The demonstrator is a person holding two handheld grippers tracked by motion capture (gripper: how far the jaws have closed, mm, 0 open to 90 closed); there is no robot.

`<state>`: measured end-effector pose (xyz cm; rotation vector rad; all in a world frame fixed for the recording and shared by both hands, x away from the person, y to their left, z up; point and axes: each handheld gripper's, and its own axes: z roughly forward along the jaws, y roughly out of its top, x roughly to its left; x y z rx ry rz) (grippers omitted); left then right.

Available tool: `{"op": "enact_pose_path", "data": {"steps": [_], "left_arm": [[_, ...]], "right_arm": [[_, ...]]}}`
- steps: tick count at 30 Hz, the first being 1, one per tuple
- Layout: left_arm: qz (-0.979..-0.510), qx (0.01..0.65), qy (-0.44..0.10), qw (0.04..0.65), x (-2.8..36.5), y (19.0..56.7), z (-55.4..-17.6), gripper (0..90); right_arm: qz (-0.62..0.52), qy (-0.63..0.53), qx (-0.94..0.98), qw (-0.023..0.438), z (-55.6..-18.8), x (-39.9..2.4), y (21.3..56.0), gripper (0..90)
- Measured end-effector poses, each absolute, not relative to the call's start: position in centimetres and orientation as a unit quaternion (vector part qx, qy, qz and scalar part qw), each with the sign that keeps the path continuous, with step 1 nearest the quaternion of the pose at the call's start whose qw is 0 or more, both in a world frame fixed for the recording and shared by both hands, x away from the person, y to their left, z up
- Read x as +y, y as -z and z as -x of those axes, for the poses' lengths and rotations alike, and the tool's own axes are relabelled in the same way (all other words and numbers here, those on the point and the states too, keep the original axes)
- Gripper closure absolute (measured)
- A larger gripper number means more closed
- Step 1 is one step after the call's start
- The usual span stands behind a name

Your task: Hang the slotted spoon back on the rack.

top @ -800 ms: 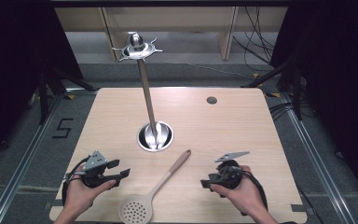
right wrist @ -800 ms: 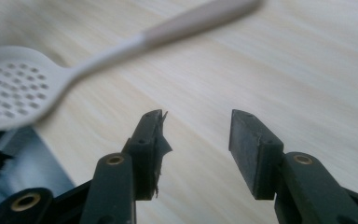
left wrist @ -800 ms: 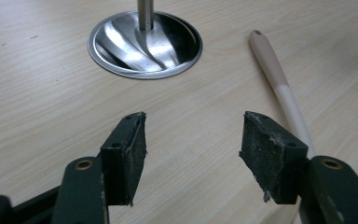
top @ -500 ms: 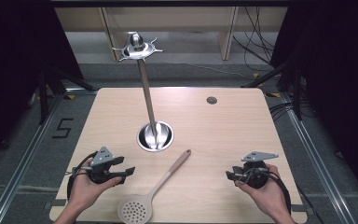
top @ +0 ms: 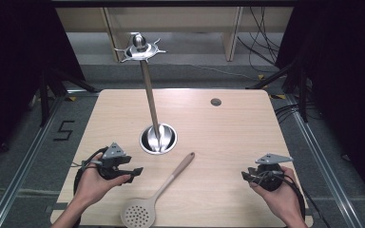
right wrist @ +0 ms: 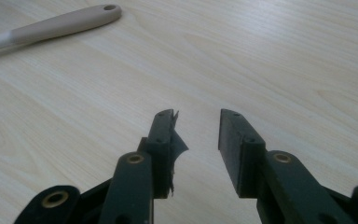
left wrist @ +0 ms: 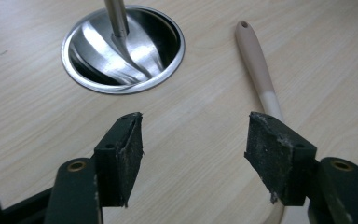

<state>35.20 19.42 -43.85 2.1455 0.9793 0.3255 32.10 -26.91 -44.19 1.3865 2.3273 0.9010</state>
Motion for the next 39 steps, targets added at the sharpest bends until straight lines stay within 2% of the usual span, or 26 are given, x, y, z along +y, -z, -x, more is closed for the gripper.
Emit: {"op": "enact_pose_path", "data": {"steps": [2,14,19,20,34,37,38,39], "left_arm": [[-0.844,0.381,-0.12,0.359,18.7,43.6,-35.7,37.6],[-0.888,0.369,-0.086,0.261,13.1,41.8,-38.9,46.8],[-0.895,0.373,-0.064,0.237,10.6,41.6,-40.0,49.3],[-0.899,0.366,-0.062,0.232,10.2,41.6,-40.2,50.0],[-0.919,0.359,-0.006,0.163,6.5,44.1,-40.8,55.1],[-0.924,0.349,-0.003,0.154,6.0,44.8,-40.8,55.2],[-0.93,0.339,-0.001,0.142,6.0,45.0,-40.9,55.1],[-0.926,0.345,-0.005,0.151,5.8,45.4,-40.8,55.2]], "right_arm": [[-0.476,-0.311,0.807,0.159,-32.2,-27.2,44.3,66.0],[-0.489,-0.3,0.804,0.156,-32.2,-28.1,44.3,64.7],[-0.477,-0.299,0.81,0.167,-31.6,-27.8,44.1,64.1],[-0.488,-0.3,0.805,0.157,-31.5,-27.6,43.9,64.0],[-0.465,-0.305,0.816,0.159,-32.0,-27.5,44.7,62.1],[-0.484,-0.3,0.81,0.143,-31.7,-27.3,44.4,61.8],[-0.466,-0.305,0.816,0.156,-31.9,-27.5,44.6,61.7],[-0.476,-0.303,0.812,0.149,-31.8,-27.3,44.5,61.5]]}}
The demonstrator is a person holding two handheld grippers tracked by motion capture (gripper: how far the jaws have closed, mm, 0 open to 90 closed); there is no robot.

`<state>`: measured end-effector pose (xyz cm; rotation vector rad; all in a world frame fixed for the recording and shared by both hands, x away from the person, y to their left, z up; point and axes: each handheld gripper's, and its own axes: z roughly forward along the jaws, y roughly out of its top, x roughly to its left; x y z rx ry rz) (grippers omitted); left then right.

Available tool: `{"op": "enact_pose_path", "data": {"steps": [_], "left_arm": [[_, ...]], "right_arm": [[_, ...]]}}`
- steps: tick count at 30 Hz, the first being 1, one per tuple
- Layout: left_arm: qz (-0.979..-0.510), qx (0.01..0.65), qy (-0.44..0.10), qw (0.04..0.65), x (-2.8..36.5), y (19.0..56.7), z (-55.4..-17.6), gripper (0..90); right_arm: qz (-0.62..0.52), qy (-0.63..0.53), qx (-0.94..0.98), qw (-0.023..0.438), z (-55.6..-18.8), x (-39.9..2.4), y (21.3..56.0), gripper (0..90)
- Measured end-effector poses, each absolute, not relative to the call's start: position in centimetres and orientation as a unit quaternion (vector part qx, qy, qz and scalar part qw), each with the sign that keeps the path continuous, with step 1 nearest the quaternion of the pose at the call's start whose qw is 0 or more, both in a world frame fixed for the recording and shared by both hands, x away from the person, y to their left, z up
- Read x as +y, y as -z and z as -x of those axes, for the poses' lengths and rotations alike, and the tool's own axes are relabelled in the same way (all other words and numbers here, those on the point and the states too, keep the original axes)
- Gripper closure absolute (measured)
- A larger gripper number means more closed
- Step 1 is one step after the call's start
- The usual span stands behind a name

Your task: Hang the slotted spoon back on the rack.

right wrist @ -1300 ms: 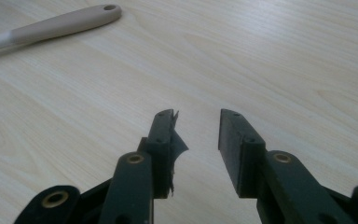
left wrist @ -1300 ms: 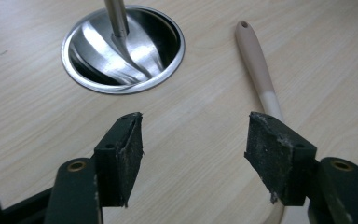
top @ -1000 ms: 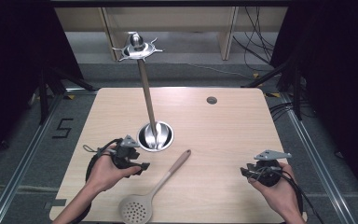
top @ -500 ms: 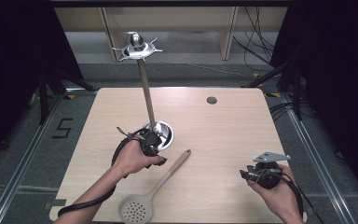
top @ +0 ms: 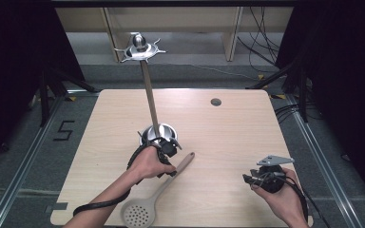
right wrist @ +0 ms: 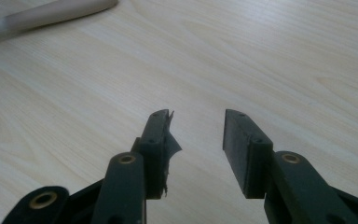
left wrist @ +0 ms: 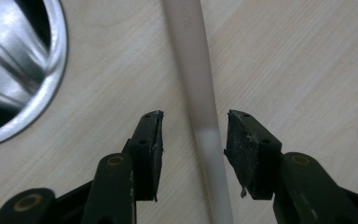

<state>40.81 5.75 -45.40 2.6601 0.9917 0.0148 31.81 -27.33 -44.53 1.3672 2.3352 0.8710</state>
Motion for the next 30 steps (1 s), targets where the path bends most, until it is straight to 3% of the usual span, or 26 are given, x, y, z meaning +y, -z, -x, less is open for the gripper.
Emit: {"op": "enact_pose_path", "data": {"steps": [14,27,30], "left_arm": [[-0.934,0.34,0.012,0.11,4.5,47.1,-40.3,58.3],[-0.926,0.363,-0.003,0.103,4.5,47.8,-39.9,72.0],[-0.918,0.382,0.018,0.107,4.7,47.7,-39.7,73.7]], "right_arm": [[-0.481,-0.299,0.812,0.139,-31.6,-27.0,44.6,60.6],[-0.474,-0.299,0.816,0.137,-31.7,-27.0,44.7,60.1],[-0.474,-0.3,0.816,0.138,-31.6,-27.0,44.8,59.8]]}}
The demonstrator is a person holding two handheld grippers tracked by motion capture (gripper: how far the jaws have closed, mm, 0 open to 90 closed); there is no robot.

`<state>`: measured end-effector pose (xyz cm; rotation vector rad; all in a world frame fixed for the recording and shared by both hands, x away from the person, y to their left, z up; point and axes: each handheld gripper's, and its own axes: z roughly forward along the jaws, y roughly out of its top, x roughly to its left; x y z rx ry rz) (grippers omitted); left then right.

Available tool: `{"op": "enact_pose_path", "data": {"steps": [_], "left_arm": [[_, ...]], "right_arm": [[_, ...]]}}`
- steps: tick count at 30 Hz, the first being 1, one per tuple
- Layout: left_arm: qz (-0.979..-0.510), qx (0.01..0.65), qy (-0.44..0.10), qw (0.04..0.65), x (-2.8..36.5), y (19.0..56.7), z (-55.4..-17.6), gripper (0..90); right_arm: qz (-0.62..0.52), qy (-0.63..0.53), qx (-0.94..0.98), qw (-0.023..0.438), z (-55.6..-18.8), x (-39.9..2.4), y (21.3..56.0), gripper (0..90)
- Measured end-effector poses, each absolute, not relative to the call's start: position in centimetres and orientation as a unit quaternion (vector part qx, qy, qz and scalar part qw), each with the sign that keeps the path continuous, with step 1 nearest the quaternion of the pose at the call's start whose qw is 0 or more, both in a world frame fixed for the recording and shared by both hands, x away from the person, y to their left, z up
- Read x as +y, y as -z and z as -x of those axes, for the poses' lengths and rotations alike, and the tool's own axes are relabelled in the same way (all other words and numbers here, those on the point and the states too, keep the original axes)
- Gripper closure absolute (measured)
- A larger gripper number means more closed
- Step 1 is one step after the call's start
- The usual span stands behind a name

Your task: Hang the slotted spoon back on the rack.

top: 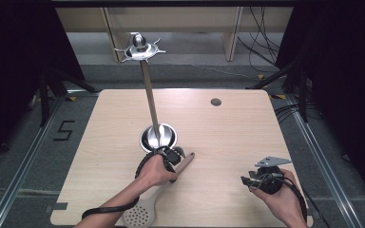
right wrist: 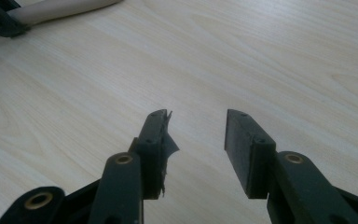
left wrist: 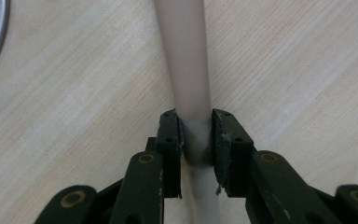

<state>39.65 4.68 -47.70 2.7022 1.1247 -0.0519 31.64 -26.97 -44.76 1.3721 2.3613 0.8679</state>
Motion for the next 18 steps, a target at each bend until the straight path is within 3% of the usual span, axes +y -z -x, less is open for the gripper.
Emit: {"op": "enact_pose_path", "data": {"steps": [18], "left_arm": [[-0.893,0.373,-0.034,0.25,9.7,43.1,-36.5,75.5]], "right_arm": [[-0.48,-0.302,0.812,0.137,-31.5,-26.9,44.7,58.1]]}}
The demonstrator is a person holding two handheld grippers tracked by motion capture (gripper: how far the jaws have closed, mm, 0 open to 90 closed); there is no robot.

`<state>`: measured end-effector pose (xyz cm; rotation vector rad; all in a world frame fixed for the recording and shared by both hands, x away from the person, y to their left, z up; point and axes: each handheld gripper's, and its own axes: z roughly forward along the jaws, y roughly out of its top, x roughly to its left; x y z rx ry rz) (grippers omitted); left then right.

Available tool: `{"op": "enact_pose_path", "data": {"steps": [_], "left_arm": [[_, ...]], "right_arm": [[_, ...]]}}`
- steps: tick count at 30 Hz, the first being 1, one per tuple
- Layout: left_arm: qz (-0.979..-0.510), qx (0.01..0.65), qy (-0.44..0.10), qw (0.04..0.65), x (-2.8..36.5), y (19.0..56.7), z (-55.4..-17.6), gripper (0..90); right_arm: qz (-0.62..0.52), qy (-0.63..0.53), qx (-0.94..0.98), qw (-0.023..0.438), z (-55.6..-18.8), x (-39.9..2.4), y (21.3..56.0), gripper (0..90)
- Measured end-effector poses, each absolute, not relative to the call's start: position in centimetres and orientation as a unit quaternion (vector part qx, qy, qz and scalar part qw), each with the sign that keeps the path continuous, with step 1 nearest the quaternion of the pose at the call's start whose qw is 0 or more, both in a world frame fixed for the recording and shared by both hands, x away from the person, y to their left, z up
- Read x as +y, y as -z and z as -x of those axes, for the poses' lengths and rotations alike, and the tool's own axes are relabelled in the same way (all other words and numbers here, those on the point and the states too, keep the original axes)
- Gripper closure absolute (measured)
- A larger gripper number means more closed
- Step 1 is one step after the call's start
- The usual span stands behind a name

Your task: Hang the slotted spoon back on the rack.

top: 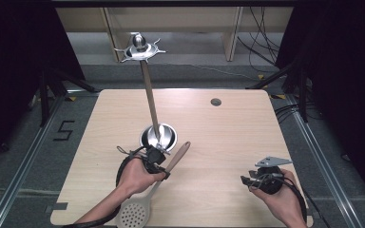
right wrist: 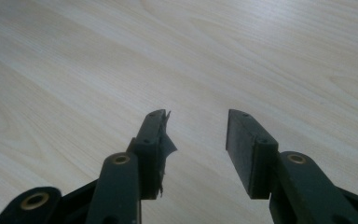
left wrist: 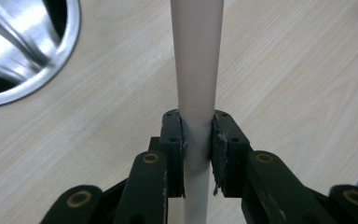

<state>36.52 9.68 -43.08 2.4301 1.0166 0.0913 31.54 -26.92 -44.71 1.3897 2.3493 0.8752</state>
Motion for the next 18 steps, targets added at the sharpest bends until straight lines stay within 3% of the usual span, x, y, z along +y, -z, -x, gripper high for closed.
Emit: {"op": "enact_pose_path", "data": {"steps": [10,18], "left_arm": [[-0.857,0.384,-0.086,0.333,13.1,40.9,-35.0,75.5],[-0.845,0.382,-0.117,0.357,14.9,39.6,-34.2,75.6]], "right_arm": [[-0.481,-0.303,0.81,0.14,-31.6,-26.9,44.8,57.1],[-0.482,-0.304,0.81,0.14,-31.5,-26.9,44.8,56.9]]}}
